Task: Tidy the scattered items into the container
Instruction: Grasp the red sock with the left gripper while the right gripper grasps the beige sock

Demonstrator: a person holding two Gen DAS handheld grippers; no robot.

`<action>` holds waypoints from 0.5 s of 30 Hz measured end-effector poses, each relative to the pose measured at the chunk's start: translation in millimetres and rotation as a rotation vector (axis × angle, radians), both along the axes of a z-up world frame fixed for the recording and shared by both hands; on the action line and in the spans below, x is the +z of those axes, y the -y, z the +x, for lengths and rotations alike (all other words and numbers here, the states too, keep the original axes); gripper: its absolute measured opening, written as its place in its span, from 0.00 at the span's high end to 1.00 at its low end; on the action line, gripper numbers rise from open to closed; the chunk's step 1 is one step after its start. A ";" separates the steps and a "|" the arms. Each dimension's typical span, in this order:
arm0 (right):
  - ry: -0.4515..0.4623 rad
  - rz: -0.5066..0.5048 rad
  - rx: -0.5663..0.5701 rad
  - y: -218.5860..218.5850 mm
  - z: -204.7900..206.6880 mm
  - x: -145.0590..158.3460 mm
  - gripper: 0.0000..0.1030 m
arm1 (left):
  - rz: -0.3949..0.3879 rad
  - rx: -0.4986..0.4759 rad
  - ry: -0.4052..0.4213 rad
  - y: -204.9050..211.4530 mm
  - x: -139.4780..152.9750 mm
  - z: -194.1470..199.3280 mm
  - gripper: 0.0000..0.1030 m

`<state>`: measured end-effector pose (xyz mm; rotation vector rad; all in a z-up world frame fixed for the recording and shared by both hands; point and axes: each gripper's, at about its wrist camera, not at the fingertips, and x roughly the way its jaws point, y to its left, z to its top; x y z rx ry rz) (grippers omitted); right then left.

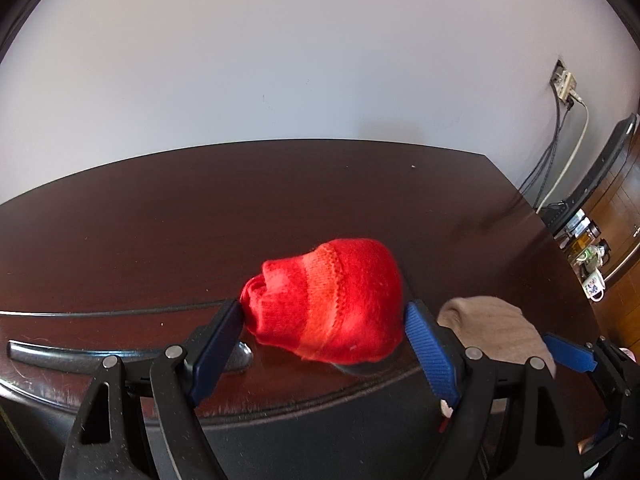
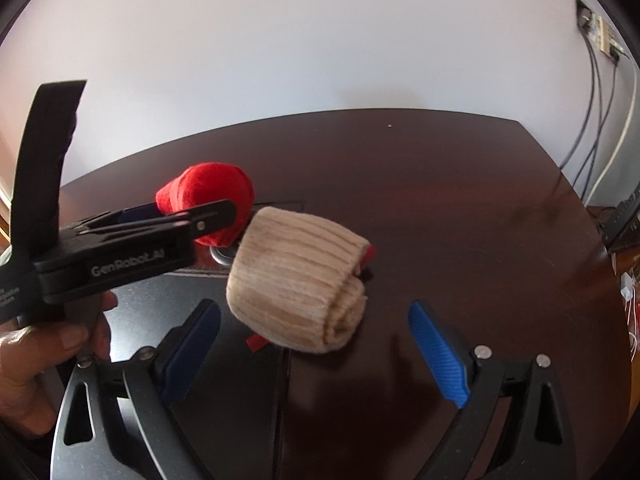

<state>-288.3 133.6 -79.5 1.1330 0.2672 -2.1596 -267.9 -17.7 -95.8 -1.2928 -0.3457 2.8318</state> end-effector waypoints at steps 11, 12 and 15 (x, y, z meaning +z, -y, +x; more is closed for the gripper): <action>-0.014 0.024 0.017 11.2 -3.0 -9.9 0.06 | 0.025 -0.027 -0.042 6.6 -3.6 2.3 0.19; -0.009 0.026 0.017 11.4 -3.3 -11.3 0.09 | 0.021 -0.032 -0.043 5.5 -2.5 3.6 0.19; 0.021 0.010 0.019 11.3 -6.2 -14.8 0.28 | 0.009 -0.045 -0.053 3.9 -3.1 6.2 0.26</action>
